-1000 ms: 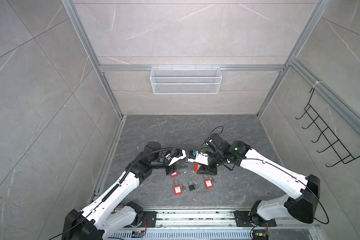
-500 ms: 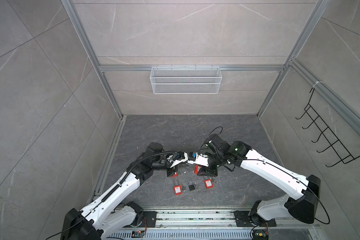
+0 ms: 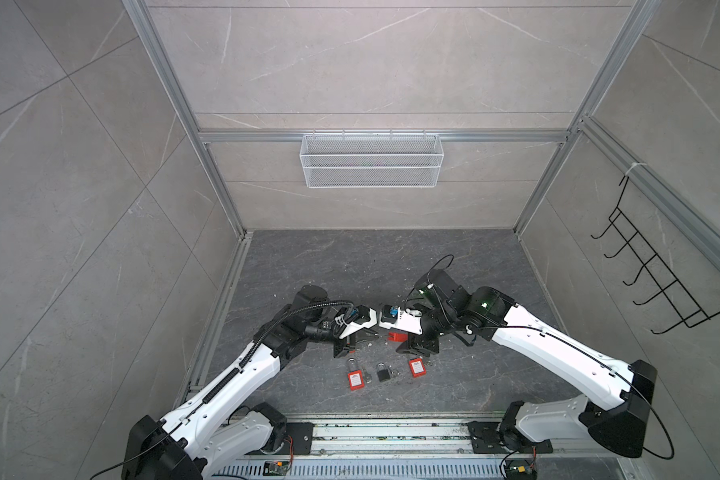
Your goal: Lock with the key
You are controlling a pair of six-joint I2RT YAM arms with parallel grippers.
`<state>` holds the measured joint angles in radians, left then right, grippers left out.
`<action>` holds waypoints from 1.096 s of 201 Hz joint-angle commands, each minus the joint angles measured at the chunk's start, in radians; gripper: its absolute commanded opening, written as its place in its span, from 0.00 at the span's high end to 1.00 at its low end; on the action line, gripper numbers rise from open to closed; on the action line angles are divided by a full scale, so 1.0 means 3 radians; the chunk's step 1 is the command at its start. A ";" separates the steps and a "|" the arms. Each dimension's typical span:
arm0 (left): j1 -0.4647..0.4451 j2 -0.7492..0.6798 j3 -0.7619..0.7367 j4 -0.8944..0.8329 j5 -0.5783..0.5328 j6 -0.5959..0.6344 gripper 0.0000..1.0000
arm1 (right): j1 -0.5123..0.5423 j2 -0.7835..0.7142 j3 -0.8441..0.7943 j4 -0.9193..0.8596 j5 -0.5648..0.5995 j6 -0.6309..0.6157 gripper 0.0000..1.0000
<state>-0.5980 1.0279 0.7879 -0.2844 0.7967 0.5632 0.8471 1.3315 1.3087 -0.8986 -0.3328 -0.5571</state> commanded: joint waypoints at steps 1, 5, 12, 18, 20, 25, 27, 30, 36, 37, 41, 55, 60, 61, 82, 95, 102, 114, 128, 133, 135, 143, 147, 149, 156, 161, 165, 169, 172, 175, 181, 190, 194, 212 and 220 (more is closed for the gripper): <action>-0.0045 -0.0131 0.0108 0.0118 0.0210 -0.0127 1.00 | -0.0001 -0.0149 -0.0056 -0.0047 -0.0119 -0.0002 0.37; -0.0061 -0.0150 0.0097 0.0135 0.0209 -0.0145 1.00 | -0.0001 -0.0162 -0.0059 -0.0080 -0.0114 -0.0008 0.37; -0.0098 -0.0190 0.0058 0.0171 0.0206 -0.0180 1.00 | -0.0004 -0.0173 -0.0062 -0.0128 -0.0086 -0.0009 0.38; -0.0147 -0.0223 0.0019 0.0216 0.0188 -0.0204 1.00 | -0.0001 -0.0179 -0.0060 -0.0172 -0.0065 -0.0016 0.39; -0.0162 -0.0232 0.0001 0.0235 0.0181 -0.0215 1.00 | 0.0002 -0.0183 -0.0060 -0.0191 -0.0062 -0.0021 0.40; -0.0205 -0.0260 -0.0023 0.0264 0.0165 -0.0224 1.00 | -0.0001 -0.0181 -0.0061 -0.0220 -0.0064 -0.0041 0.40; -0.0219 -0.0267 -0.0038 0.0273 0.0161 -0.0224 1.00 | -0.0002 -0.0176 -0.0066 -0.0231 -0.0062 -0.0044 0.41; -0.0240 -0.0280 -0.0047 0.0285 0.0144 -0.0226 1.00 | -0.0001 -0.0174 -0.0067 -0.0247 -0.0062 -0.0049 0.42; -0.0286 -0.0299 -0.0080 0.0308 0.0106 -0.0225 1.00 | -0.0001 -0.0167 -0.0058 -0.0274 -0.0064 -0.0050 0.44; -0.0295 -0.0303 -0.0080 0.0311 0.0089 -0.0228 1.00 | -0.0001 -0.0168 -0.0057 -0.0278 -0.0068 -0.0050 0.44; -0.0318 -0.0314 -0.0089 0.0321 0.0068 -0.0228 1.00 | -0.0001 -0.0161 -0.0057 -0.0294 -0.0080 -0.0054 0.45; -0.0348 -0.0340 -0.0118 0.0365 0.0026 -0.0264 1.00 | -0.0001 -0.0131 -0.0034 -0.0345 -0.0125 -0.0065 0.48; -0.0348 -0.0349 -0.0130 0.0388 0.0019 -0.0284 1.00 | -0.0001 -0.0119 -0.0027 -0.0360 -0.0133 -0.0057 0.49; -0.0349 -0.0349 -0.0128 0.0392 0.0019 -0.0285 1.00 | -0.0001 -0.0118 -0.0021 -0.0362 -0.0133 -0.0053 0.50; -0.0361 -0.0358 -0.0117 0.0402 0.0021 -0.0294 1.00 | -0.0001 -0.0101 -0.0026 -0.0405 -0.0118 -0.0049 0.58; -0.0359 -0.0367 -0.0118 0.0403 0.0014 -0.0297 1.00 | -0.0004 -0.0120 -0.0045 -0.0400 -0.0118 -0.0045 0.61; -0.0359 -0.0367 -0.0116 0.0403 0.0009 -0.0296 1.00 | -0.0002 -0.0132 -0.0055 -0.0400 -0.0130 -0.0041 0.61; -0.0359 -0.0376 -0.0118 0.0405 -0.0002 -0.0293 1.00 | -0.0002 -0.0149 -0.0070 -0.0399 -0.0169 -0.0015 0.61; -0.0360 -0.0379 -0.0106 0.0419 -0.0008 -0.0294 1.00 | -0.0001 -0.0160 -0.0092 -0.0389 -0.0165 0.0008 0.59; -0.0362 -0.0379 -0.0099 0.0417 0.0003 -0.0299 1.00 | 0.0000 -0.0168 -0.0102 -0.0380 -0.0155 0.0016 0.58; -0.0363 -0.0375 -0.0096 0.0419 0.0003 -0.0302 1.00 | 0.0003 -0.0167 -0.0106 -0.0378 -0.0154 0.0020 0.58; -0.0362 -0.0369 -0.0086 0.0418 0.0013 -0.0307 1.00 | 0.0003 -0.0169 -0.0129 -0.0365 -0.0157 0.0026 0.57; -0.0360 -0.0364 -0.0079 0.0417 0.0016 -0.0306 1.00 | 0.0001 -0.0175 -0.0135 -0.0360 -0.0155 0.0027 0.57; -0.0363 -0.0360 -0.0076 0.0418 0.0018 -0.0307 1.00 | 0.0003 -0.0174 -0.0139 -0.0353 -0.0154 0.0030 0.57; -0.0363 -0.0355 -0.0070 0.0417 0.0025 -0.0306 1.00 | 0.0003 -0.0180 -0.0158 -0.0334 -0.0142 0.0032 0.57; -0.0360 -0.0351 -0.0070 0.0424 0.0024 -0.0310 1.00 | 0.0004 -0.0186 -0.0177 -0.0330 -0.0122 0.0029 0.57; -0.0362 -0.0349 -0.0074 0.0430 0.0027 -0.0310 1.00 | 0.0003 -0.0191 -0.0192 -0.0320 -0.0098 0.0027 0.58; -0.0361 -0.0348 -0.0076 0.0434 0.0019 -0.0310 1.00 | 0.0003 -0.0196 -0.0207 -0.0306 -0.0073 0.0027 0.59; -0.0360 -0.0348 -0.0076 0.0432 0.0019 -0.0306 1.00 | 0.0004 -0.0203 -0.0216 -0.0295 -0.0057 0.0031 0.60; -0.0361 -0.0348 -0.0071 0.0428 0.0019 -0.0301 1.00 | 0.0002 -0.0215 -0.0230 -0.0278 -0.0046 0.0032 0.60; -0.0363 -0.0346 -0.0069 0.0414 0.0019 -0.0289 1.00 | 0.0004 -0.0246 -0.0260 -0.0251 -0.0033 0.0032 0.62; -0.0359 -0.0341 -0.0052 0.0389 0.0018 -0.0283 1.00 | 0.0004 -0.0297 -0.0303 -0.0196 -0.0037 0.0032 0.65; -0.0359 -0.0338 -0.0046 0.0381 0.0024 -0.0276 1.00 | 0.0004 -0.0318 -0.0320 -0.0172 -0.0036 0.0032 0.66; -0.0361 -0.0325 -0.0029 0.0375 0.0051 -0.0281 1.00 | 0.0002 -0.0405 -0.0370 -0.0074 -0.0043 0.0037 0.72; -0.0363 -0.0313 -0.0024 0.0381 0.0066 -0.0290 1.00 | 0.0003 -0.0428 -0.0373 -0.0041 -0.0047 0.0043 0.75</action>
<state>-0.7025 0.9390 0.7441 -0.2138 0.7799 0.4862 0.8478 1.2499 1.2106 -0.9600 -0.3477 -0.5529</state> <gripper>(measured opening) 0.055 0.281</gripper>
